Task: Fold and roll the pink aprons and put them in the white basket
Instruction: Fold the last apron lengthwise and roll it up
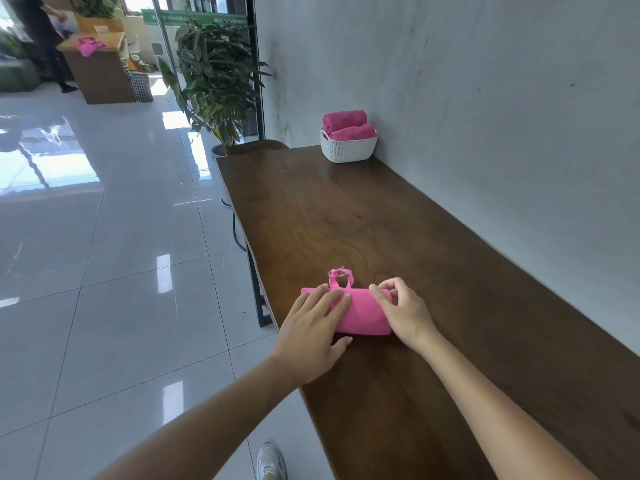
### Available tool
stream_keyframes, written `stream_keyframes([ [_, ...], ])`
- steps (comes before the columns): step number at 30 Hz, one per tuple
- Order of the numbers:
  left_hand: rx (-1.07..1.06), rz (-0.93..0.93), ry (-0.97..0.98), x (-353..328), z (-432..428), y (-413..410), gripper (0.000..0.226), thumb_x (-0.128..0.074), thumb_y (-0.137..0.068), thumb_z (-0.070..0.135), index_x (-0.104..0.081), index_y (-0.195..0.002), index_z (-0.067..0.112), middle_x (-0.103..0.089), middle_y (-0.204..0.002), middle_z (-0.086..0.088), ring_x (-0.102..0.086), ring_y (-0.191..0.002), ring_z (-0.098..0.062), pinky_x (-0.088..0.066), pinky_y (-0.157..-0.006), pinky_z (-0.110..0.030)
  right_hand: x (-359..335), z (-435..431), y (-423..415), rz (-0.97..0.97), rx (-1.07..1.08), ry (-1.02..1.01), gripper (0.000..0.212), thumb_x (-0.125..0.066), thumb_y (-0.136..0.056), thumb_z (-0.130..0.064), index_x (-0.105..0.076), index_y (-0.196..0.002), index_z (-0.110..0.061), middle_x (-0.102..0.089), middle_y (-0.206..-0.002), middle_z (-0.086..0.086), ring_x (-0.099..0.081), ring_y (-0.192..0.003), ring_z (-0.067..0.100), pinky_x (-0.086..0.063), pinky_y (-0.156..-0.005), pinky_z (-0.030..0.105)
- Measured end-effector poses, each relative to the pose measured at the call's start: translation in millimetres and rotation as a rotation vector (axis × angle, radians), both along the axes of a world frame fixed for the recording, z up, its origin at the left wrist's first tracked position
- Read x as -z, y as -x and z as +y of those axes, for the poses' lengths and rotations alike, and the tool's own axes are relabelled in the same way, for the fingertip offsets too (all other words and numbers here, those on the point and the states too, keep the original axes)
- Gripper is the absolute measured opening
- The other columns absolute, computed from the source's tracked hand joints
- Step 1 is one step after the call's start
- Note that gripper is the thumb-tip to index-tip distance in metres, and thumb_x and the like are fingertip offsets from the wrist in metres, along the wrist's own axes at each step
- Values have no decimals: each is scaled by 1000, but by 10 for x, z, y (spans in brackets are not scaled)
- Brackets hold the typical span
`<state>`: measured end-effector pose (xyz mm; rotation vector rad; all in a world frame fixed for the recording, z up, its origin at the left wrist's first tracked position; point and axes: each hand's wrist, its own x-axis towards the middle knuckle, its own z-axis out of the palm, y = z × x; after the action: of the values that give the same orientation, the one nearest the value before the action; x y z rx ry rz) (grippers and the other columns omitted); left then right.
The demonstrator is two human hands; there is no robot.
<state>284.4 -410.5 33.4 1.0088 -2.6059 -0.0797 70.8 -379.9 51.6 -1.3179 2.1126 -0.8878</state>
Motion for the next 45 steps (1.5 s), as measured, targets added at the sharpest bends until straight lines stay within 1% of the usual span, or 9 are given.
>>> stream_keyframes([
  [4,19,-32,-11,-15,-177,54,80,-61,-88,62,-36,-154,24,-43,-156,1,-33,-147,-24,-24,-123,-44,52,118,96,-23,-134,-13,63,-63,-88,-63,-46,-140,-30,-57,-127,-7,-57,-114,12,-46,-74,14],
  [7,16,-72,-12,-21,-315,98,88,-72,-81,61,-36,-153,24,-45,-153,0,-38,-143,-24,-26,-121,-43,98,174,173,17,-185,-10,83,-78,-77,-59,-37,-146,-35,-49,-135,-10,-51,-122,10,-50,-93,28],
  [13,6,-87,-28,-39,-503,192,85,-81,-78,49,-42,-149,23,-52,-148,-1,-49,-134,-25,-32,-117,-41,159,154,215,27,-212,-16,99,-91,-70,-26,-33,-149,-36,-39,-147,-8,-46,-130,13,-44,-107,33],
  [19,63,-137,-255,-295,-654,157,79,-79,-81,45,-40,-148,31,-56,-139,4,-50,-129,-20,-33,-113,-37,172,118,239,-39,-236,10,84,-92,-68,-23,-41,-132,-41,-54,-130,-14,-55,-119,9,-48,-95,26],
  [22,95,-169,-396,-399,-726,75,78,-82,-78,47,-44,-144,28,-58,-133,4,-54,-121,-19,-45,-101,-33,35,160,214,-64,-272,10,77,-93,-65,-33,-48,-127,-40,-59,-122,-19,-59,-113,3,-50,-87,20],
  [25,100,-141,-471,-398,-709,-31,82,-83,-75,56,-44,-142,30,-57,-133,8,-54,-119,-15,-51,-96,-30,-117,201,159,-78,-294,12,76,-91,-62,-53,-51,-125,-41,-62,-120,-18,-62,-110,4,-55,-89,26],
  [32,55,181,-404,-383,-354,-112,89,-74,-69,77,-42,-142,38,-54,-131,19,-54,-114,-6,-56,-93,-28,-554,249,-185,4,-261,55,64,-78,-68,-70,-59,-117,-33,-66,-106,-17,-65,-94,5,-53,-65,13],
  [38,-17,544,-450,-472,-119,-122,78,-80,-66,73,-44,-129,46,-56,-118,28,-59,-106,3,-55,-85,-14,-818,239,-509,47,-207,132,56,-69,-75,-72,-65,-109,-28,-69,-97,-14,-67,-87,5,-56,-66,16],
  [45,-176,988,-572,-509,59,-303,67,-83,-65,64,-53,-117,35,-64,-104,22,-68,-96,-4,-59,-74,-20,-1057,308,-763,-165,-283,226,35,-55,-94,-59,-70,-104,-29,-72,-95,-16,-66,-94,-3,-51,-77,12],
])
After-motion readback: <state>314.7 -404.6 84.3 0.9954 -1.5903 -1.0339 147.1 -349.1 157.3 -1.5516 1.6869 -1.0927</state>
